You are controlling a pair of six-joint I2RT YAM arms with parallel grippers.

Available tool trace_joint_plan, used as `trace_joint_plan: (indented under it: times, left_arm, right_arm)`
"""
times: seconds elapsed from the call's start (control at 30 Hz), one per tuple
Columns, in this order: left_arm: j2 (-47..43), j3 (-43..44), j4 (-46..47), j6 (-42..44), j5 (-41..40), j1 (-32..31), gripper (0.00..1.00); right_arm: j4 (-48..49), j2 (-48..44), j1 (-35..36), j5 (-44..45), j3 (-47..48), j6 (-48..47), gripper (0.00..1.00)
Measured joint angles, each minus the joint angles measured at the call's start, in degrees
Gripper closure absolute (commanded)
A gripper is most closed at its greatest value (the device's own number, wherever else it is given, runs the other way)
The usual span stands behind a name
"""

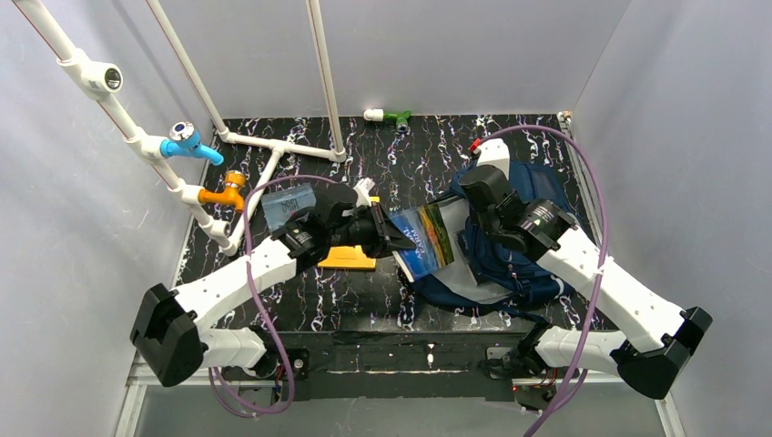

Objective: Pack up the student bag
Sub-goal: Place the book in the student bag.

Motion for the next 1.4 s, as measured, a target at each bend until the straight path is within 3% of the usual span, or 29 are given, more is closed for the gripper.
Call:
trace_joint_plan:
  times: [0.27, 0.5, 0.83, 1.17, 1.4]
  left_arm:
    - [9.8, 3.0, 2.6, -3.4, -3.3, -5.7, 1.0]
    - [10.5, 5.7, 5.0, -6.4, -6.8, -8.8, 1.0]
    - [19.2, 5.6, 16.1, -14.1, -9.1, -9.5, 1.0]
    - [26.5, 2.6, 27.4, -14.1, -14.9, -13.8, 1.0]
    - [38.3, 5.0, 33.3, -15.8, -15.0, -14.2, 1.0]
  right_arm:
    - [-0.8, 0.7, -0.5, -1.0, 1.6, -0.6, 0.99]
    - [-1.2, 0.7, -0.5, -1.4, 1.9, -0.9, 0.99]
    - [-1.5, 0.7, -0.5, -1.4, 2.2, -1.1, 0.99]
    - [-1.5, 0.6, -0.5, -1.6, 2.2, -1.5, 0.99]
    - [-1.6, -0.2, -0.5, -1.8, 2.2, -2.2, 0.99]
